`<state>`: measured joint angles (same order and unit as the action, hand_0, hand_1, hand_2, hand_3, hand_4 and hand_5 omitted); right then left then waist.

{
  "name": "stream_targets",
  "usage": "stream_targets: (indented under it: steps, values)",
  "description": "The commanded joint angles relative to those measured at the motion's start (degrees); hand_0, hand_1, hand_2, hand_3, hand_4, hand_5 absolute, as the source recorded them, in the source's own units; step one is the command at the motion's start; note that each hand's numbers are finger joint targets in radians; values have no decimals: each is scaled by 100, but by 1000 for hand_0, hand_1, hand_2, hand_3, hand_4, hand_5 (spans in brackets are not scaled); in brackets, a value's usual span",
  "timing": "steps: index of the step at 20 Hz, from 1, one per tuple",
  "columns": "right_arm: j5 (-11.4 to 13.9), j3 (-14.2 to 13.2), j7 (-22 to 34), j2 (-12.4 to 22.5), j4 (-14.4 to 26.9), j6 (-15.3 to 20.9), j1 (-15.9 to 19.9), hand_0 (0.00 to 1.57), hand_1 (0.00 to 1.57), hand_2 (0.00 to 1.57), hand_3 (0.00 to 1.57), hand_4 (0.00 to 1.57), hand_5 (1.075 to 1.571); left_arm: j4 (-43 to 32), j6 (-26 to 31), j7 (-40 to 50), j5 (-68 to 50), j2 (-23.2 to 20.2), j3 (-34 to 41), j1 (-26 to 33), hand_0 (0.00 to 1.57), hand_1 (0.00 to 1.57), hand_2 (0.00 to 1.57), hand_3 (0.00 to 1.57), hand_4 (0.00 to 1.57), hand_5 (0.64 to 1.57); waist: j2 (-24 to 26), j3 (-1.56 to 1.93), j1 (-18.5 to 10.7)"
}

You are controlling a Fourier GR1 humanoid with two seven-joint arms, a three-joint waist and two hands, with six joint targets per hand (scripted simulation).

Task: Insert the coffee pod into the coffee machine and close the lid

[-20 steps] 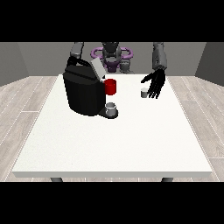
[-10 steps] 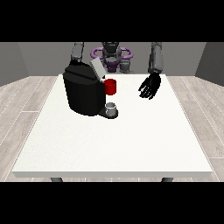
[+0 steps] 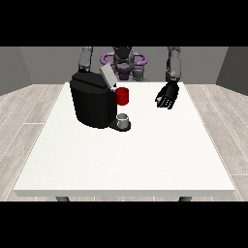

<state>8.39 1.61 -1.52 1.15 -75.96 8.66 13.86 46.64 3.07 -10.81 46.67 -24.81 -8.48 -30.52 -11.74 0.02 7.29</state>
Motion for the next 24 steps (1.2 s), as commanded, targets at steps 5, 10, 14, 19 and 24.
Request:
stream_targets:
  steps: [5, 10, 14, 19, 24]
  values:
    - [-330, -302, 68, 127, 315, -278, 19, 0, 0, 0, 0, 0, 1571, -522, 73, -328, 376, 238, 49, -59, 1036, 1036, 1121, 1006, 395, 1571, 408, -3, -84]
    - [5, -29, 144, -77, 356, 86, 40, 0, 0, 0, 0, 0, 1571, -605, 282, -452, -43, 313, 478, -648, 1369, 1369, 1368, 1298, 482, 1571, 371, -3, 23]
    - [203, -151, 131, 182, 605, 190, -218, 0, 0, 0, 0, 0, 1571, -498, 523, -686, -227, 525, 504, -438, 1449, 1449, 1434, 1357, 517, 1571, 668, -3, -113]
    - [381, -90, 509, 81, 932, 359, -49, 0, 0, 0, 0, 0, 1571, -187, 1538, -100, -234, 667, 376, -929, 1375, 1375, 1381, 1327, 490, 1571, 1129, -1, -272]
    - [347, -51, 95, 58, 982, 244, -33, 0, 0, 0, 0, 0, 1571, -148, 1763, -114, -307, 434, 687, -1441, 1418, 1418, 1400, 1334, 534, 1571, 850, -3, -1]
